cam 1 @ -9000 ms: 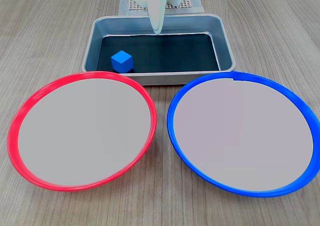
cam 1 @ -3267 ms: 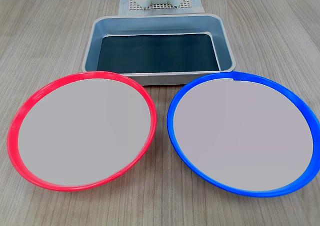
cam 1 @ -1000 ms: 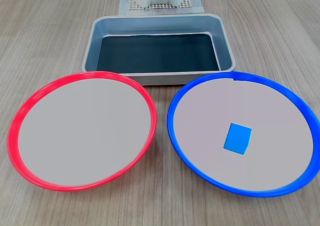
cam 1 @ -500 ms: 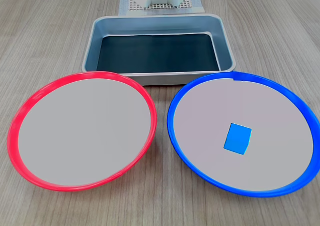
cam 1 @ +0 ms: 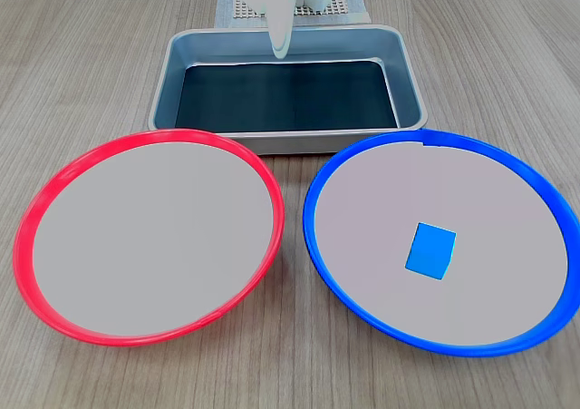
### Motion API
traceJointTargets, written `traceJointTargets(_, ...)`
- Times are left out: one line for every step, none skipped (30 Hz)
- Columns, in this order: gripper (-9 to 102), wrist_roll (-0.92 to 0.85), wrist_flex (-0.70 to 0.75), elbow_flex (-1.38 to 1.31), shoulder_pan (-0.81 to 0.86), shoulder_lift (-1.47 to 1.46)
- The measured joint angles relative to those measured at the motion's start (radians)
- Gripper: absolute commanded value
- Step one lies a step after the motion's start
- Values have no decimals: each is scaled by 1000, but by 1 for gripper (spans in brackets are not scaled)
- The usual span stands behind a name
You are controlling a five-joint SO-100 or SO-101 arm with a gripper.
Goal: Move a blue block from tray to blue dish
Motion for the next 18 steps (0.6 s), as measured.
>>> traceJointTargets(-1,8,6,0,-2,0)
traceJointTargets(-1,11,17,0,-3,0)
traceJointTargets(-1,11,32,0,-3,0)
traceJointTargets(-1,12,48,0,-3,0)
traceJointTargets(0,20,51,0,-3,0)
traceJointTargets(0,20,51,0,-3,0)
traceJointTargets(0,20,54,0,-3,0)
traceJointTargets(0,20,54,0,-3,0)
traceJointTargets(0,20,54,0,-3,0)
traceJointTargets(0,20,54,0,-3,0)
traceJointTargets(0,20,54,0,-3,0)
traceJointTargets(0,20,54,0,-3,0)
traceJointTargets(0,20,54,0,-3,0)
traceJointTargets(0,20,54,0,-3,0)
traceJointTargets(0,20,54,0,-3,0)
traceJointTargets(0,20,54,0,-3,0)
traceJointTargets(0,20,54,0,-5,0)
traceJointTargets(0,20,54,0,-6,0)
